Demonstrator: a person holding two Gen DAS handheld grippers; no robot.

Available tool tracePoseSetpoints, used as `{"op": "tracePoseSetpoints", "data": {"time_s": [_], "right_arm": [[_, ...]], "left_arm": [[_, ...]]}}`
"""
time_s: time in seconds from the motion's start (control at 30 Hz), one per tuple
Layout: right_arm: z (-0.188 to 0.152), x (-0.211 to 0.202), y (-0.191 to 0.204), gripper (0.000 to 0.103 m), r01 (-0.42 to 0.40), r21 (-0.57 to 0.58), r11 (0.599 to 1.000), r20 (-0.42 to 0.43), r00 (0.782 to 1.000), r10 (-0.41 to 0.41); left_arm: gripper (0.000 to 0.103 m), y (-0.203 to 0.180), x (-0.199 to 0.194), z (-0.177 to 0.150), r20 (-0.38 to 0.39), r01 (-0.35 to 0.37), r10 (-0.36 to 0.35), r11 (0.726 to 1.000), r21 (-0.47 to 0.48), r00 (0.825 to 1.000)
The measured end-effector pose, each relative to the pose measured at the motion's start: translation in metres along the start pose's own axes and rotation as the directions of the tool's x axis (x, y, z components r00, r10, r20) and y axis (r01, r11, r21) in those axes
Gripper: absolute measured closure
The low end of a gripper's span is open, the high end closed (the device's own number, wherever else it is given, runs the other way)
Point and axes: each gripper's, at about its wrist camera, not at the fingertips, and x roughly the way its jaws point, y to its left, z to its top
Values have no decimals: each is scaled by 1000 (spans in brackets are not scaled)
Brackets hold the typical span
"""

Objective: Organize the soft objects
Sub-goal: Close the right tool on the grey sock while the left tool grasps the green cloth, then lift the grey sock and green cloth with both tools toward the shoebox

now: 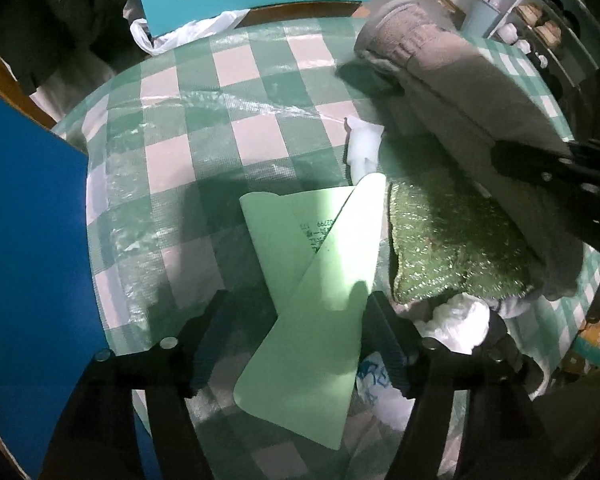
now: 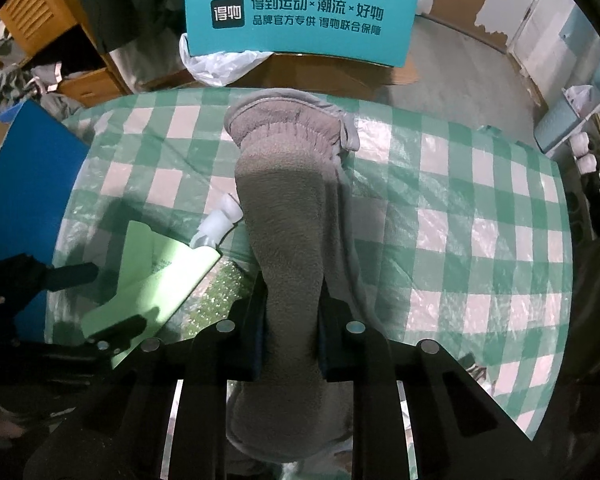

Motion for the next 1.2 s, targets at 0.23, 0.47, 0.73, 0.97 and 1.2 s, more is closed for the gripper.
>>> {"op": "tracePoseSetpoints", "data": {"time_s": [0.23, 0.47, 0.73, 0.97, 1.2], "right_arm": [[-2, -16, 0, 84, -25, 8, 1000, 42, 999, 25], [-2, -28, -2, 84, -48, 18, 999, 56, 997, 47], [-6, -38, 0, 84, -67, 21, 998, 70, 995, 65], [-12, -46, 5, 84, -72, 18, 997, 75, 995, 70], [-16, -59, 11, 84, -81, 11, 997, 93, 993, 80]], "left_arm": [[25, -11, 10, 2, 11, -71, 71, 996, 50, 997], [62, -22, 10, -3, 47, -132, 127, 986, 106, 991], [98, -16, 8, -1, 44, -87, 84, 992, 91, 996], [98, -20, -19, -8, 88, -71, 64, 994, 85, 994], [98, -18, -45, -12, 131, -56, 47, 996, 70, 990]]}}
